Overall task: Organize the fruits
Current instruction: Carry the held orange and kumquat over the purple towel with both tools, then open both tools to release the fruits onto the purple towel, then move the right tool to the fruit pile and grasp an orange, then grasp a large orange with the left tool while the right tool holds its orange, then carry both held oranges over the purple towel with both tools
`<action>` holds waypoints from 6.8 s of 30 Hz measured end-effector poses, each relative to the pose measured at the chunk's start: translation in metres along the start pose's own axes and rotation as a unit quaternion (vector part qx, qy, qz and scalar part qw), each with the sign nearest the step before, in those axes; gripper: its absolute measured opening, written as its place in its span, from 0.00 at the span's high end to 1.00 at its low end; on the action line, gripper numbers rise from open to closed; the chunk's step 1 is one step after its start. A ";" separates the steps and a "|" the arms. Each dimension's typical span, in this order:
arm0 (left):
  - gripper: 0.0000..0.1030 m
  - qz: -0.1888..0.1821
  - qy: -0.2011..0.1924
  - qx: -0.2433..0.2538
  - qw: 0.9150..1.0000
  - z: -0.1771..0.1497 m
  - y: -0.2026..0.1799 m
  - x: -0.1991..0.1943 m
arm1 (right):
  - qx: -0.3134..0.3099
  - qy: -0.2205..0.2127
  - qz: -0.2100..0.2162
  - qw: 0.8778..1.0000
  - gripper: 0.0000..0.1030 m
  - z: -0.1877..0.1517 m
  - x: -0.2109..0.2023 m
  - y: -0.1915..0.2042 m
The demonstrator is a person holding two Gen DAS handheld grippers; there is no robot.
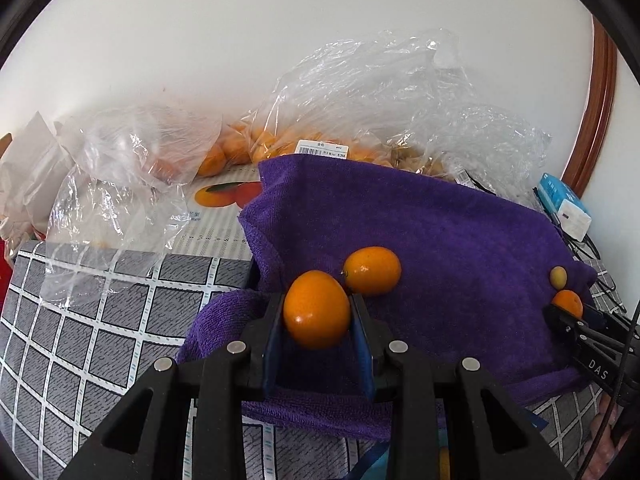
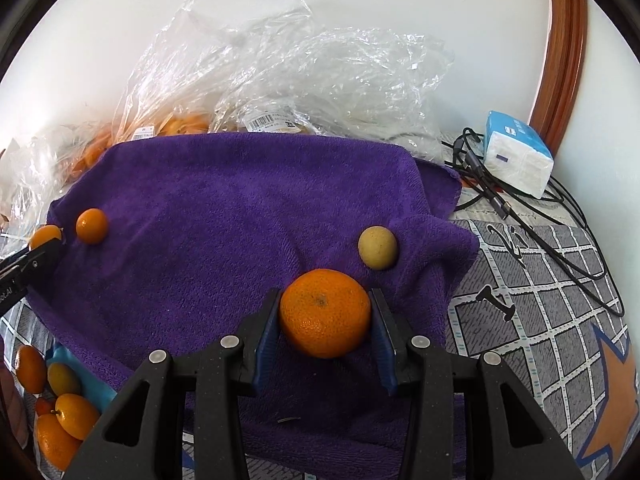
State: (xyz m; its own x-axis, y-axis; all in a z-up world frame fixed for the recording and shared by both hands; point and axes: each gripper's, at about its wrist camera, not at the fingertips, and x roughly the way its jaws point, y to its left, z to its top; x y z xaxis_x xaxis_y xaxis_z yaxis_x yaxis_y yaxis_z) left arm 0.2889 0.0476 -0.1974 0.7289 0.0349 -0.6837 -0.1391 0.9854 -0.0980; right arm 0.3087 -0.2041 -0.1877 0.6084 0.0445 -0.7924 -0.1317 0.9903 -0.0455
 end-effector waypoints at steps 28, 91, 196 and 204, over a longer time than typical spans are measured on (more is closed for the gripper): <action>0.50 -0.011 -0.052 -0.030 0.998 0.004 0.006 -0.025 | 0.017 -0.063 0.017 0.998 0.23 0.000 -0.032 -0.003; 0.44 -0.068 0.026 -0.014 0.997 -0.077 0.033 -0.113 | -0.012 0.022 0.067 0.997 0.66 -0.103 -0.093 0.016; 0.64 -0.030 -0.121 -0.133 0.983 -0.029 0.061 -0.156 | 0.071 -0.077 0.070 0.992 0.66 -0.017 -0.134 -0.023; 0.64 -0.029 -0.130 -0.113 0.985 0.012 0.035 -0.136 | 0.072 -0.081 0.098 0.989 0.66 0.015 -0.105 -0.015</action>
State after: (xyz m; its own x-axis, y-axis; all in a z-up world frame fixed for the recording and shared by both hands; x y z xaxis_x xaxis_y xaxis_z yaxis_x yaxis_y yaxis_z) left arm 0.1929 0.0789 -0.0994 0.8828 0.0490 -0.4673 -0.2154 0.9261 -0.3098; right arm 0.2581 -0.2214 -0.0949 0.7007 0.2471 -0.6692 -0.1545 0.9684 0.1958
